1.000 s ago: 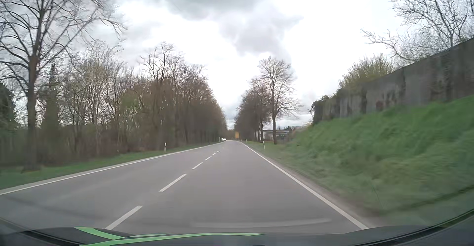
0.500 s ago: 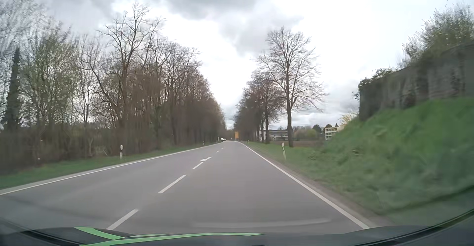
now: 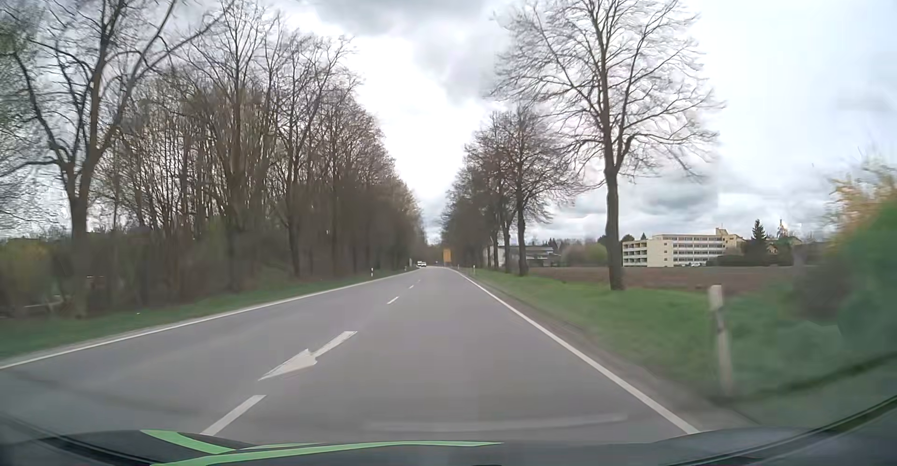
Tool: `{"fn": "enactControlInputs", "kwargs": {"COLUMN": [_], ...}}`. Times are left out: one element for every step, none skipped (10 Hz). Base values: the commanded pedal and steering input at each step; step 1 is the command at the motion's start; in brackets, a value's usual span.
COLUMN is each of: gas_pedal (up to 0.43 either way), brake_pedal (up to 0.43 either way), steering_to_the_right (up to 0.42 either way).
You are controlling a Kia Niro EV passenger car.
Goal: Follow the waypoints while adhering to traffic rules and regulations
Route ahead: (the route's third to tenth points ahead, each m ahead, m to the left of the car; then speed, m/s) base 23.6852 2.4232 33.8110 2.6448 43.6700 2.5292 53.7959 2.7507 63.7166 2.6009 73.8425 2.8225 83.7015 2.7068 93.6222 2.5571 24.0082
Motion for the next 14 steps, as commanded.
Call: {"fn": "enactControlInputs", "kwargs": {"gas_pedal": [0.240, 0.240, 0.228, 0.228, 0.228, 0.228, 0.228, 0.220, 0.220, 0.220, 0.220, 0.209, 0.209, 0.209], "brake_pedal": [0.000, 0.000, 0.000, 0.000, 0.000, 0.000, 0.000, 0.000, 0.000, 0.000, 0.000, 0.000, 0.000, 0.000], "steering_to_the_right": [0.001, 0.001, 0.001, 0.001, 0.001, 0.001, 0.001, 0.001, 0.001, 0.001, 0.001, 0.001, 0.001, 0.001]}}
